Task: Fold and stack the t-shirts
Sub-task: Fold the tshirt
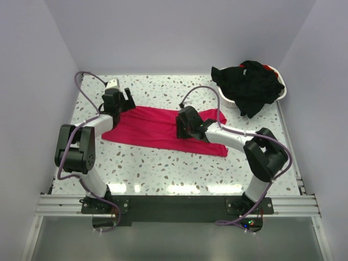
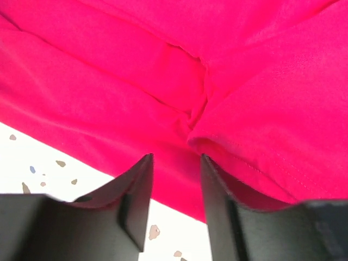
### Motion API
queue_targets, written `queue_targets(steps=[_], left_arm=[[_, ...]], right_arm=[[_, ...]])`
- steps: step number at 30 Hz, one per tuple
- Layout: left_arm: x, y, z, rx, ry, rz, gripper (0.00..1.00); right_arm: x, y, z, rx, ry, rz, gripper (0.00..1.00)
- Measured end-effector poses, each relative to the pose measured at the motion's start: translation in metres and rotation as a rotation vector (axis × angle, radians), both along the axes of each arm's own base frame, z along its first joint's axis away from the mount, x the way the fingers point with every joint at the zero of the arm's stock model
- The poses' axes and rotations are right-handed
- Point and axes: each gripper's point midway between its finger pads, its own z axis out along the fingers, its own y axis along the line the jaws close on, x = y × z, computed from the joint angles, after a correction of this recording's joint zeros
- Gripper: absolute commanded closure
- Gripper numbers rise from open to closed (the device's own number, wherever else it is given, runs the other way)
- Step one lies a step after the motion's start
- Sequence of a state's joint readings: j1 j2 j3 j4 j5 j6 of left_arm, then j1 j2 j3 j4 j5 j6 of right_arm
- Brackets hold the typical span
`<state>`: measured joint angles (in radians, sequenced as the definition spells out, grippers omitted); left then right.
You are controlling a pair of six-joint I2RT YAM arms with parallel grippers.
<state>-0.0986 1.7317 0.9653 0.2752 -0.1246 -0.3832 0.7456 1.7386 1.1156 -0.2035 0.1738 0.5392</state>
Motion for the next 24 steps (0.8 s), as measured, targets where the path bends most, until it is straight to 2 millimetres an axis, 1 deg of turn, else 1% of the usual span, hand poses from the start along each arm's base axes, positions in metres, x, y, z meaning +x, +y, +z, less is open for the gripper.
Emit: queue_targets(steps=[6, 9, 12, 14, 16, 19, 20, 21, 24], left_arm=[[0.0, -0.001, 0.0, -0.003, 0.0, -0.005, 0.12], [0.0, -0.002, 0.0, -0.005, 0.0, -0.008, 0.12], [0.0, -0.004, 0.0, -0.008, -0.001, -0.017, 0.12], [0.0, -0.007, 0.0, -0.006, -0.002, -0.027, 0.12], [0.003, -0.015, 0.0, -0.002, -0.002, -0.047, 0.12], [0.011, -0.035, -0.001, -0.003, -0.008, -0.102, 0.12], [0.015, -0.044, -0.002, -0.002, -0.009, -0.124, 0.11], [0.018, -0.052, -0.004, -0.004, -0.008, -0.146, 0.11], [0.026, -0.074, -0.01, -0.013, -0.003, -0.201, 0.1]], right_arm=[[-0.004, -0.009, -0.003, -0.034, 0.011, -0.011, 0.45], [-0.001, -0.02, 0.001, -0.078, -0.014, -0.033, 0.45], [0.007, -0.038, 0.007, -0.122, -0.043, -0.062, 0.49], [0.021, -0.054, 0.012, -0.133, -0.058, -0.101, 0.52], [0.04, -0.081, 0.015, -0.138, -0.068, -0.169, 0.52], [0.067, -0.124, 0.018, -0.164, -0.079, -0.273, 0.52], [0.076, -0.136, 0.019, -0.171, -0.085, -0.303, 0.52], [0.084, -0.145, 0.021, -0.176, -0.089, -0.326, 0.52], [0.104, -0.162, 0.019, -0.188, -0.096, -0.365, 0.53]])
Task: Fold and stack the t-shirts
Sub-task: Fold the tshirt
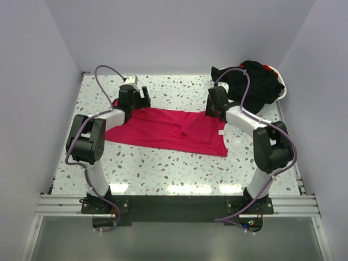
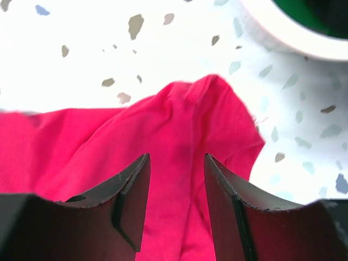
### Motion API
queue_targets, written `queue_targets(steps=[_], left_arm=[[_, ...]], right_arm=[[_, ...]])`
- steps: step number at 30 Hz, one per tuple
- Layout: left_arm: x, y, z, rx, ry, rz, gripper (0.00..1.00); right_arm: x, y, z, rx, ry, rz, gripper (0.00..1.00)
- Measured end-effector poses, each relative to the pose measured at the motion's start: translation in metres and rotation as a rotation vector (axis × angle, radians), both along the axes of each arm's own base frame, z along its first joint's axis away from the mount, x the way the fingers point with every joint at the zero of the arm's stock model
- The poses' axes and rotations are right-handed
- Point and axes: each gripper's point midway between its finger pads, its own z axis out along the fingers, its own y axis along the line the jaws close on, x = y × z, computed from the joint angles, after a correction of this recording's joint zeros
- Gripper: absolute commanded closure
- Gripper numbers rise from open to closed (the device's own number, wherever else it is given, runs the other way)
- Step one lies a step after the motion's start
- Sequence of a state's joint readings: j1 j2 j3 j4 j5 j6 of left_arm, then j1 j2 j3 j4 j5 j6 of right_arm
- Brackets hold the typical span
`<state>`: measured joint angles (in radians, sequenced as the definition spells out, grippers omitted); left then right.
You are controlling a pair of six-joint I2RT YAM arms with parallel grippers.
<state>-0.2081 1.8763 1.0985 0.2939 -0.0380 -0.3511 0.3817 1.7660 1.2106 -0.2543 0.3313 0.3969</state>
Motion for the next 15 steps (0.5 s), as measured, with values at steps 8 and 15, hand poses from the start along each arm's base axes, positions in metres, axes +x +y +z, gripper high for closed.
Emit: queue_targets(steps=[8, 15], left_arm=[[0.014, -0.025, -0.029, -0.025, 0.046, -0.079, 0.08], [0.016, -0.029, -0.052, -0.031, 0.085, -0.094, 0.07]], right_arm=[[0.033, -0.027, -0.019, -0.012, 0.016, -0.055, 0.59], [0.046, -0.04, -0.041, 0.037, 0.039, -0.072, 0.64]])
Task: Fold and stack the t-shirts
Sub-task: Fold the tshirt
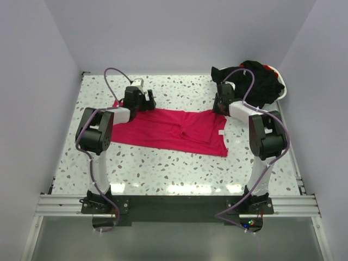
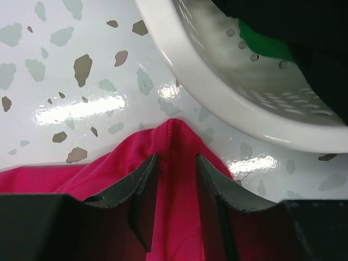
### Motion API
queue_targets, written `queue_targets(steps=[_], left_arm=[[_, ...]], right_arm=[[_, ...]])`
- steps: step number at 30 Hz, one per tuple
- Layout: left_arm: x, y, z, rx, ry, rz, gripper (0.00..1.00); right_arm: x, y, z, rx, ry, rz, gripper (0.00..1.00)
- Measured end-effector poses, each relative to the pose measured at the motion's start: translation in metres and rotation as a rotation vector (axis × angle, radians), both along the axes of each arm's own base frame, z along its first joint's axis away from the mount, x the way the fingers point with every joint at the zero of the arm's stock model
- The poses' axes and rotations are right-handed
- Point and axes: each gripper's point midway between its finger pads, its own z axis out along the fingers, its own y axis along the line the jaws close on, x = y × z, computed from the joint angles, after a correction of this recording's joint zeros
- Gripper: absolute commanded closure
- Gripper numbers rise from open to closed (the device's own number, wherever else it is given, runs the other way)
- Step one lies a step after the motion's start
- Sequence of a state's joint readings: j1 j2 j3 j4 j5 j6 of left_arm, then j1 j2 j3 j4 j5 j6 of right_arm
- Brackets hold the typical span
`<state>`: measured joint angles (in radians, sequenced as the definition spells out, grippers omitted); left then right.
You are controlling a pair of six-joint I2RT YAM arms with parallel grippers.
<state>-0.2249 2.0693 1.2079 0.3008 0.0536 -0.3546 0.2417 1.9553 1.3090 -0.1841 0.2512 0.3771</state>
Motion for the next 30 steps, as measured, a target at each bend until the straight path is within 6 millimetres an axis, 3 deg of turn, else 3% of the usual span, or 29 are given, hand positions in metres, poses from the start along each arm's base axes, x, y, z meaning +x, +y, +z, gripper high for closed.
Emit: queue_targets(steps=[6, 23, 30], left_arm=[[0.001, 0.0, 0.0, -0.001, -0.002, 0.003, 0.07], [0.002, 0.002, 0.0, 0.006, -0.004, 0.015, 0.06], [0.002, 0.005, -0.001, 0.014, -0.006, 0.028, 0.06]], right_arm=[[0.003, 0.003, -0.013, 0.06, 0.013, 0.003, 0.67], [0.016, 0.014, 0.006, 0.129, -0.06, 0.004, 0.69], [0.021, 0.015, -0.015, 0.123, -0.019, -0.006, 0.71]])
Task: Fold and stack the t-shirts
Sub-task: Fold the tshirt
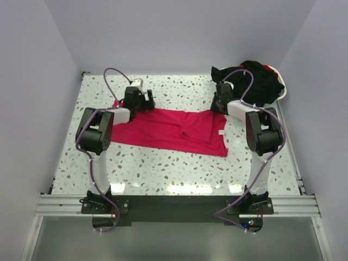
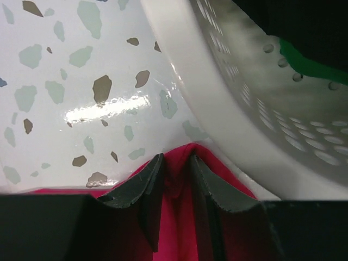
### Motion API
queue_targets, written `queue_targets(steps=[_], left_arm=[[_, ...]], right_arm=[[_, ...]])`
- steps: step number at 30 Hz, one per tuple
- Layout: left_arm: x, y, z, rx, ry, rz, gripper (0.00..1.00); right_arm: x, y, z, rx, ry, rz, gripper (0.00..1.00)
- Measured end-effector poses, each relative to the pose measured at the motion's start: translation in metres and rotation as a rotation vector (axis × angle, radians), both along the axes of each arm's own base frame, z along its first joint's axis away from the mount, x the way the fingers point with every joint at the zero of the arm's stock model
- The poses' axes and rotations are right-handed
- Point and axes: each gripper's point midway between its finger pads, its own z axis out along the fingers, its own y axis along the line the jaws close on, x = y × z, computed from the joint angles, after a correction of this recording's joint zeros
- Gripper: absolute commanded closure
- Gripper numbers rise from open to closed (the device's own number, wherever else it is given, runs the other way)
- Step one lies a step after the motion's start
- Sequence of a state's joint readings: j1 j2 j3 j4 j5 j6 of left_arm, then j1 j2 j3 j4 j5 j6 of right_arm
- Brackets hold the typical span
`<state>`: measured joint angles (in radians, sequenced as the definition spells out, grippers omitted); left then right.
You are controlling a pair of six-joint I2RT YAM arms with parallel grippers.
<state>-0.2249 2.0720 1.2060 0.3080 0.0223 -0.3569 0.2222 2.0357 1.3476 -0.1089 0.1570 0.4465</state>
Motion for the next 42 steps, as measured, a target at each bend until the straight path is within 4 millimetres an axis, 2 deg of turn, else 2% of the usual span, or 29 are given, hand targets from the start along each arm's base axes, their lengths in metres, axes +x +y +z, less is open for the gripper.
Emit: queue_targets(steps=[2, 4, 9, 10, 14, 22, 33, 35, 36, 39, 42], left_arm=[[0.0, 0.001, -0.001, 0.001, -0.002, 0.003, 0.06], [0.0, 0.003, -0.001, 0.007, -0.006, 0.013, 0.06], [-0.001, 0.011, -0.002, 0.023, -0.01, 0.049, 0.05], [-0.001, 0.012, -0.002, 0.024, -0.009, 0.058, 0.05], [-0.002, 0.018, -0.002, 0.027, -0.008, 0.098, 0.03], [-0.009, 0.032, -0.003, 0.042, -0.001, 0.17, 0.03], [-0.013, 0.039, -0.003, 0.06, 0.0, 0.199, 0.02], [-0.014, 0.039, -0.002, 0.059, 0.003, 0.196, 0.02], [-0.015, 0.038, -0.001, 0.058, 0.006, 0.192, 0.02], [-0.02, 0.038, 0.005, 0.054, 0.004, 0.186, 0.02], [-0.023, 0.039, 0.025, 0.048, -0.019, 0.187, 0.01]], right_arm=[[0.001, 0.0, -0.007, -0.004, 0.016, -0.004, 0.74], [0.005, 0.0, -0.004, -0.004, 0.009, -0.012, 0.79], [0.001, -0.003, -0.006, -0.009, 0.028, -0.031, 0.99], [0.001, -0.005, -0.007, -0.014, 0.029, -0.038, 1.0], [-0.002, -0.009, -0.008, -0.023, 0.033, -0.065, 1.0], [-0.026, -0.029, -0.009, -0.06, 0.053, -0.141, 1.0], [-0.036, -0.045, -0.005, -0.116, 0.059, -0.201, 1.0], [-0.037, -0.045, -0.001, -0.117, 0.056, -0.201, 0.93], [-0.037, -0.045, 0.001, -0.117, 0.053, -0.2, 0.79], [-0.037, -0.045, 0.007, -0.121, 0.047, -0.183, 0.56], [-0.036, -0.044, 0.017, -0.119, 0.031, -0.162, 0.47]])
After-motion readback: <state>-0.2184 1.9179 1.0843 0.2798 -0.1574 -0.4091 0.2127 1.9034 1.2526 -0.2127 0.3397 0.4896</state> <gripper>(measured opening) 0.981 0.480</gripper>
